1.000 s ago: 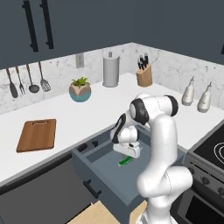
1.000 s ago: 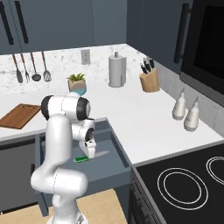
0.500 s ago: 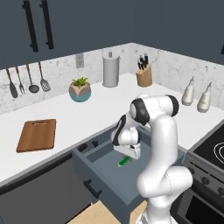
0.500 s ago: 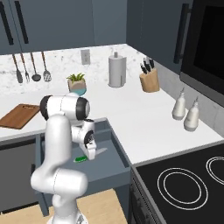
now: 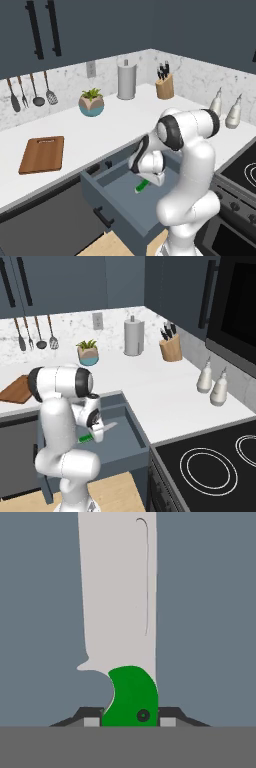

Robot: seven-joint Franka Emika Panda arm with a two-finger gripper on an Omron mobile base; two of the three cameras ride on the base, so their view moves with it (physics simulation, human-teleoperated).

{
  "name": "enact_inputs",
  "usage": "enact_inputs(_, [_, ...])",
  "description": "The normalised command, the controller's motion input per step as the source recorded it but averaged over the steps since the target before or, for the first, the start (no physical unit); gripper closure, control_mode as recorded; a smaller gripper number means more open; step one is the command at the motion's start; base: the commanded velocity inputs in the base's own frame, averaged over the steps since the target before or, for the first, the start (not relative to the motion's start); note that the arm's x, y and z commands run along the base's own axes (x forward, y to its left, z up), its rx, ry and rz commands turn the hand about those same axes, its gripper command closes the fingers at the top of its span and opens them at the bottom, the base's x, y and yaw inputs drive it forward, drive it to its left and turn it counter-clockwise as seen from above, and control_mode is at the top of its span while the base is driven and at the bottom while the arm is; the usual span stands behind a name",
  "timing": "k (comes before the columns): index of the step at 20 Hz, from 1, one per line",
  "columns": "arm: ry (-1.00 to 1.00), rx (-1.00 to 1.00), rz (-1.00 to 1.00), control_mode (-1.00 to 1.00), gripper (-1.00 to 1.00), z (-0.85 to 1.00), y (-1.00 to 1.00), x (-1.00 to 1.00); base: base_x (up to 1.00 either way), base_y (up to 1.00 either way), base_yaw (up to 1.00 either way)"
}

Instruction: Pick up the knife from the drawer and place it on the cutting board. Then place the meat from the plate to the cutting board.

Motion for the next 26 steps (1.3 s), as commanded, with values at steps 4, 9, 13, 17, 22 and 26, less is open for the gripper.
enact_inputs(4, [0.01,-0.13,0.00,-1.00,1.00,1.00,0.43,-0.45,0.00,0.00,0.00])
enact_inputs(9, [0.07,-0.13,0.00,-1.00,1.00,1.00,0.57,-0.13,0.00,0.00,0.00])
enact_inputs(13, [0.12,-0.12,0.00,-1.00,1.00,1.00,0.74,0.00,0.00,0.00,0.00])
enact_inputs(17, [0.14,-0.08,0.00,-1.00,1.00,1.00,0.84,0.00,0.00,0.00,0.00])
enact_inputs(22, [0.22,-0.07,0.00,-1.00,1.00,1.00,0.98,0.26,0.00,0.00,0.00])
enact_inputs(26, [0.21,-0.04,0.00,-1.00,1.00,0.69,1.00,0.61,0.00,0.00,0.00])
